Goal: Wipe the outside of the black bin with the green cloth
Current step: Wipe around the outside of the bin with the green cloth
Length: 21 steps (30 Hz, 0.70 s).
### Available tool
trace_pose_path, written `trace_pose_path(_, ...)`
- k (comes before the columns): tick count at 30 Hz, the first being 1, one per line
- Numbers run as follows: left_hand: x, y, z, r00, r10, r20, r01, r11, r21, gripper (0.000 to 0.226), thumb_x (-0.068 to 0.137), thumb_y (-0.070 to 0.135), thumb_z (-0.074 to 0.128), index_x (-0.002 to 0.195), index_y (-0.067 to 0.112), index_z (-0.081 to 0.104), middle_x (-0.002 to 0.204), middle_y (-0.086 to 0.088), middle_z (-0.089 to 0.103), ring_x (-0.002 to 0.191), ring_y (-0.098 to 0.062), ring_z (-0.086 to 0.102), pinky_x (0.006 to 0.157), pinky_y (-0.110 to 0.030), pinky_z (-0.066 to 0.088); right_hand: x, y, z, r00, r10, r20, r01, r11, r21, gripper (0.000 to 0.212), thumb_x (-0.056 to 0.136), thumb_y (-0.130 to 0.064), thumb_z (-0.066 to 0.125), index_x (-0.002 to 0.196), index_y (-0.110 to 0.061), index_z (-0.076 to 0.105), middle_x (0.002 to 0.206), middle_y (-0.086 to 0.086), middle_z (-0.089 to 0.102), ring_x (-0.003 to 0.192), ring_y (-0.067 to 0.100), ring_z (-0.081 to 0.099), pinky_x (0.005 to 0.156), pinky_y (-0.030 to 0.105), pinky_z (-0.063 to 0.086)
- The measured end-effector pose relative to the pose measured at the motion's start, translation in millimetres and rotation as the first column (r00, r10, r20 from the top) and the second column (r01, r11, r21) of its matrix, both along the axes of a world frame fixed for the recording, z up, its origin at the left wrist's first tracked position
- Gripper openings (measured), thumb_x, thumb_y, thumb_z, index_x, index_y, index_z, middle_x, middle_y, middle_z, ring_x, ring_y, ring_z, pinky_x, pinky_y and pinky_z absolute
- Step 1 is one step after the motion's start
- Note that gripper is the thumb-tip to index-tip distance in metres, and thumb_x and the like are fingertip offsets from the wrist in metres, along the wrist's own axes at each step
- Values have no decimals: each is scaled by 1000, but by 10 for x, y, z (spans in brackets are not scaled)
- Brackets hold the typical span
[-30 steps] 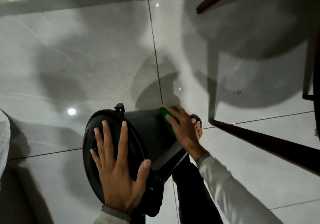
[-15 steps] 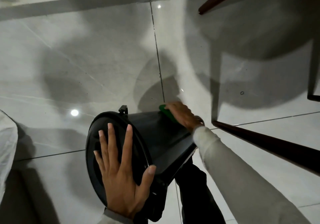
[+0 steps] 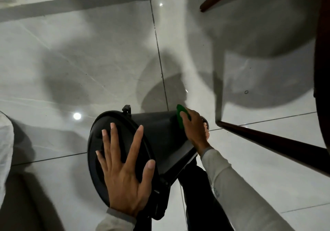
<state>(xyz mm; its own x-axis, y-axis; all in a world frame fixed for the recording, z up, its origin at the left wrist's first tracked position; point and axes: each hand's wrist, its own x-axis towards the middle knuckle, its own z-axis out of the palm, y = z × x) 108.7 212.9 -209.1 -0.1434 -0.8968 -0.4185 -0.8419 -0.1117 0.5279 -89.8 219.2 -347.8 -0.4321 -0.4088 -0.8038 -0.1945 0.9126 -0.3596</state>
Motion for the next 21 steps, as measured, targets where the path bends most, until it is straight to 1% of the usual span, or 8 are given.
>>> trace_pose_path(2,-3,-2,2,1000,15,14,-15,1000,17,71,96,80,15,156,44,32,176,-4,10,164,-25,-2,122,-78,11,78,154,94,994,-5,-106,12,998,62,43,97,-48,43,119,-24,71,122,5,72,123,33,63,113,41,47)
trace_pose_path(4,-10,13,17,999,33,23,-33,999,25,70,96,79,15,156,47,29,176,-2,9,164,-24,-3,123,-76,10,188,265,306,993,-94,-73,97,994,40,42,101,-42,44,129,-19,67,135,12,68,135,37,56,118,55,40)
trace_pose_path(6,-36,24,22,998,50,27,-50,998,26,69,96,78,14,157,48,28,177,-1,9,164,-22,-4,124,-75,8,289,358,567,984,-176,39,176,984,12,45,105,-38,51,147,-23,56,153,8,57,144,30,50,121,48,39)
trace_pose_path(9,-155,2,-5,996,81,46,-82,996,22,65,100,72,12,158,47,29,176,-3,10,164,-23,-3,124,-75,6,486,348,1008,968,-115,224,160,968,-194,49,96,-46,60,144,-40,56,157,-6,49,147,14,45,112,21,40)
trace_pose_path(12,-263,-8,69,999,33,2,-33,996,-84,61,107,58,14,153,33,45,171,-13,26,163,-29,11,124,-75,7,465,261,1261,941,22,339,115,918,-378,45,94,-42,61,139,-44,61,156,-13,49,151,11,43,122,32,37)
trace_pose_path(15,-299,48,39,965,-259,-26,242,930,-276,56,109,49,28,128,20,71,152,-16,56,153,-33,36,120,-79,14,306,212,1093,921,-3,389,167,906,-389,36,103,-18,62,136,-30,66,153,-1,55,149,16,47,127,41,35)
trace_pose_path(18,-329,45,28,792,-609,-50,535,730,-425,46,95,58,55,96,19,81,119,-6,78,135,-29,61,115,-79,26,227,72,924,922,-157,355,284,896,-342,35,102,-10,63,127,-33,68,136,-1,68,128,-5,61,110,20,45)
trace_pose_path(21,-373,-67,3,738,-675,-21,594,664,-453,38,87,52,63,80,17,76,82,1,74,104,-26,75,113,-69,38,151,-101,732,926,-301,230,358,893,-273,34,95,-23,65,128,-21,73,112,-6,74,98,-16,67,79,-3,46)
